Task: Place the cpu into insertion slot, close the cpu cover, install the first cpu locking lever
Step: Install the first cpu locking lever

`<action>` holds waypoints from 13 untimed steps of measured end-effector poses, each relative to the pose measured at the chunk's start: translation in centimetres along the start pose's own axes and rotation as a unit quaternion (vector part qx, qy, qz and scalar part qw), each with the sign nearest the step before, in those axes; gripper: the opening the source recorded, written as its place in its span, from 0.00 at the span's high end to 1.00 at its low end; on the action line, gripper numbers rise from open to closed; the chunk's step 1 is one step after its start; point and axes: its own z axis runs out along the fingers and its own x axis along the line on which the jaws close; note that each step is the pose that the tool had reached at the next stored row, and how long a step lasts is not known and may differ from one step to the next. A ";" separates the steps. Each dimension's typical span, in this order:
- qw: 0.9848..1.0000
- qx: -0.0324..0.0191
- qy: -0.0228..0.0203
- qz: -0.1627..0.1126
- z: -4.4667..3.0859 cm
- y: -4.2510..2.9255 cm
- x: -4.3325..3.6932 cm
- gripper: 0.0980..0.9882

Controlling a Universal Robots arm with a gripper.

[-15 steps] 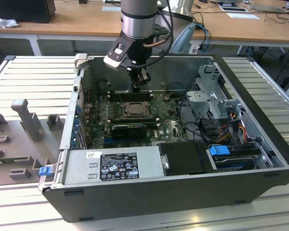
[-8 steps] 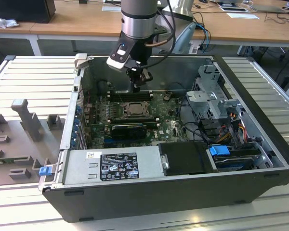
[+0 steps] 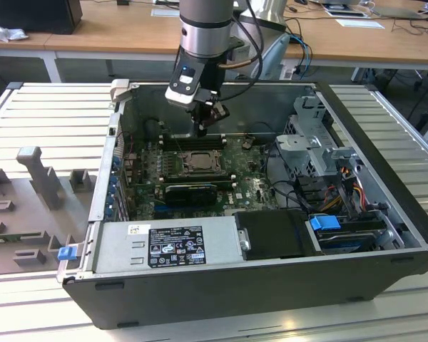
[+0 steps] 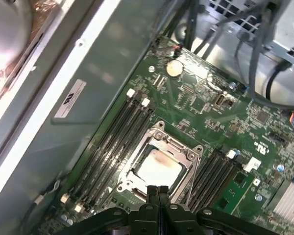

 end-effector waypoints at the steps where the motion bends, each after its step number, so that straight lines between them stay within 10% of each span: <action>1: 1.000 0.000 0.000 -0.006 0.00 0.00 0.00 0.99; 5: 0.999 0.002 0.000 -0.044 0.00 0.00 0.00 0.99; 13: 0.990 0.006 0.000 -0.140 0.00 0.00 0.00 0.99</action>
